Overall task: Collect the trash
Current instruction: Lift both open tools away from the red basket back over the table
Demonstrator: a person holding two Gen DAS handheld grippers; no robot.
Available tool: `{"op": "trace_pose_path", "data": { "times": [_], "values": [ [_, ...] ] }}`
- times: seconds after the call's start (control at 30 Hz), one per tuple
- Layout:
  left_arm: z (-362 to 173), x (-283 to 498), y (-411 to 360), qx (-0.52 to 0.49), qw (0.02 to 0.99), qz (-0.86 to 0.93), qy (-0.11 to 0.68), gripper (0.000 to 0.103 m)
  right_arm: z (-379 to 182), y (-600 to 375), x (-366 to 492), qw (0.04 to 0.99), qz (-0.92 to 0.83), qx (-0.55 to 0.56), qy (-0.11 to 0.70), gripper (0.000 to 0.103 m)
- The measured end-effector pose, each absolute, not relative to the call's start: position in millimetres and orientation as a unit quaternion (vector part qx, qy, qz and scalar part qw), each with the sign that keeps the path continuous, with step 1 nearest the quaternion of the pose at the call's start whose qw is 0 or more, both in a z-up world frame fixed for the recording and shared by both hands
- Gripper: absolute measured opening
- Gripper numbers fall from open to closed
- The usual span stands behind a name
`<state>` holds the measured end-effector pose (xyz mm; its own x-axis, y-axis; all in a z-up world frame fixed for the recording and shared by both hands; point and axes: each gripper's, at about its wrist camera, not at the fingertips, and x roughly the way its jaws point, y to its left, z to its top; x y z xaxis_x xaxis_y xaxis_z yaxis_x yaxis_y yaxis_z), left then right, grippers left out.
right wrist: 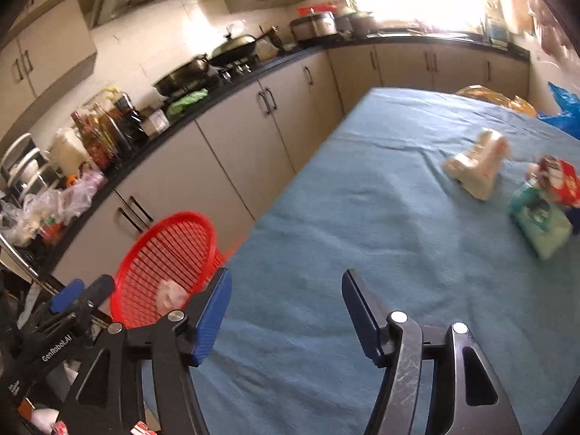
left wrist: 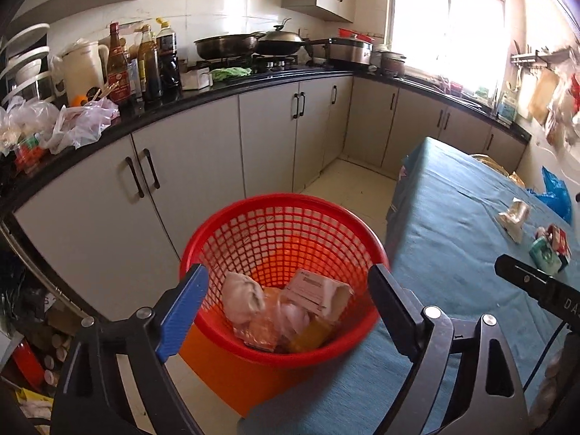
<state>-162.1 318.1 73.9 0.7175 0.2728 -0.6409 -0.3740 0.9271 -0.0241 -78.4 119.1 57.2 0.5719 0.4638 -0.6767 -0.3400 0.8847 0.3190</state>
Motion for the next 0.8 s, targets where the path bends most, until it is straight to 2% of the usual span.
{"op": "trace_pose_path", "data": {
  "times": [0.2, 0.37, 0.6, 0.8],
  "values": [
    [72.0, -163.3, 294.3, -0.069, 0.92, 0.144, 0.358, 0.088, 54.3, 96.2, -94.6, 0.877, 0.215, 0.055, 0.426, 0.069],
    [62.8, -159.3, 274.6, -0.069, 0.903, 0.104, 0.411, 0.088, 55.6, 69.8, -109.1, 0.879, 0.194, 0.05, 0.432, 0.073],
    [47.1, -155.5, 247.8, -0.103, 0.876, 0.016, 0.47, 0.088, 58.4, 26.5, -123.4, 0.882, 0.166, 0.065, 0.436, 0.075],
    [45.4, -151.2, 212.7, -0.108, 0.865, -0.038, 0.489, 0.088, 56.2, -20.2, -130.6, 0.885, 0.136, 0.089, 0.437, 0.076]
  ]
}}
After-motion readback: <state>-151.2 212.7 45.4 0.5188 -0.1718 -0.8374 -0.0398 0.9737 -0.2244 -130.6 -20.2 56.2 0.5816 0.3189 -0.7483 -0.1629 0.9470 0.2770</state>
